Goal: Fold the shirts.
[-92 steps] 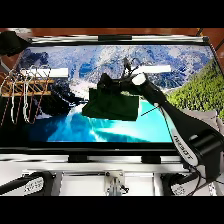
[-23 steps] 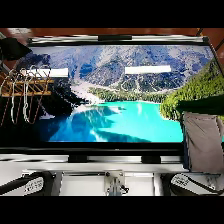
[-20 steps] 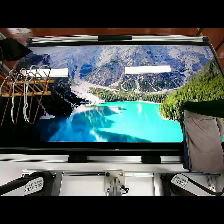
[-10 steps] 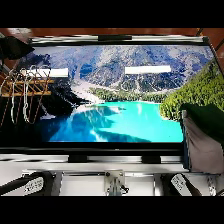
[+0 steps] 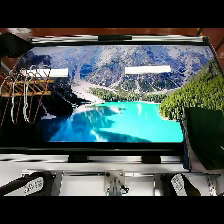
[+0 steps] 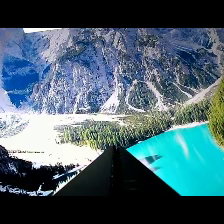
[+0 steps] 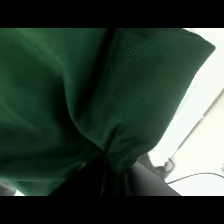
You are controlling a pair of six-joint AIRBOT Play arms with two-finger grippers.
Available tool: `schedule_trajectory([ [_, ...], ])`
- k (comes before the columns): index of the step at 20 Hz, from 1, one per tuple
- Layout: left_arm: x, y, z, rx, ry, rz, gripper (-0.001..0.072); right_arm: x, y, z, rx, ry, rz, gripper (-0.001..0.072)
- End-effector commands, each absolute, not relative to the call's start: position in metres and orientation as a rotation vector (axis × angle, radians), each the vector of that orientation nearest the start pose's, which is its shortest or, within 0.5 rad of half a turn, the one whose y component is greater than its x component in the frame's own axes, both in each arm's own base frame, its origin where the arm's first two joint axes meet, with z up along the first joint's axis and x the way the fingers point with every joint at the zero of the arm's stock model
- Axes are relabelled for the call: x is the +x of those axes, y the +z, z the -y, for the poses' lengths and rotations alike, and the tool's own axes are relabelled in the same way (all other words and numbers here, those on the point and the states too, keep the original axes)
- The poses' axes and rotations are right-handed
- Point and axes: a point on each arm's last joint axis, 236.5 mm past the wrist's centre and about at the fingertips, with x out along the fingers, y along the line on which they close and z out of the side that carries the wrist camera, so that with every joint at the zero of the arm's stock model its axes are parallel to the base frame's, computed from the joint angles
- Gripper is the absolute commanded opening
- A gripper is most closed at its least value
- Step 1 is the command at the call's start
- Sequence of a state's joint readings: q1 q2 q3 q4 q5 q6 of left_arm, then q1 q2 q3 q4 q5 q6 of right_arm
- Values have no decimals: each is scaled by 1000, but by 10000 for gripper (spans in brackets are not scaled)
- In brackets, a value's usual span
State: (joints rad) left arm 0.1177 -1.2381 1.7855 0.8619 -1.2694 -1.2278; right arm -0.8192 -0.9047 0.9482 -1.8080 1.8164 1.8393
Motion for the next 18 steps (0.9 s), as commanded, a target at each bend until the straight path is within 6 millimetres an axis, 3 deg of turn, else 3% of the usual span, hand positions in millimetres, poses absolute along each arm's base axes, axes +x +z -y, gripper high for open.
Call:
schedule_trajectory([
  [1, 425, 313, 99, -158, -567, -561, 37, 67, 41, 168, 708, -1092, -1652, 343],
  [2, 425, 313, 99, -157, -566, -560, 37, 70, 40, 169, 706, -1073, -1643, 586],
  [5, 426, 311, 99, -158, -566, -564, 37, 70, 44, 163, 687, -1009, -1681, 600],
  [7, 430, 306, 98, -164, -566, -576, 37, 82, 63, 177, 652, -1010, -1603, 599],
  [8, 434, 301, 98, -169, -566, -587, 37, 101, 77, 189, 631, -987, -1510, 598],
  [10, 444, 283, 102, -163, -568, -627, 36, 180, 112, 204, 597, -794, -1239, 597],
  [11, 451, 268, 106, -137, -561, -660, 35, 222, 129, 200, 582, -679, -1143, 597],
  [13, 465, 218, 114, -35, -507, -783, 35, 306, 158, 166, 515, -434, -1017, 597],
  [15, 467, 154, 112, 125, -393, -973, 35, 376, 173, 105, 387, -225, -965, 597],
  [16, 461, 124, 109, 205, -332, -1082, 37, 401, 172, 62, 307, -127, -979, 597],
  [17, 452, 100, 114, 260, -314, -1176, 107, 412, 163, 27, 230, -78, -1029, 599],
  [18, 443, 83, 125, 286, -337, -1239, 345, 414, 145, 2, 148, -64, -1111, 625],
])
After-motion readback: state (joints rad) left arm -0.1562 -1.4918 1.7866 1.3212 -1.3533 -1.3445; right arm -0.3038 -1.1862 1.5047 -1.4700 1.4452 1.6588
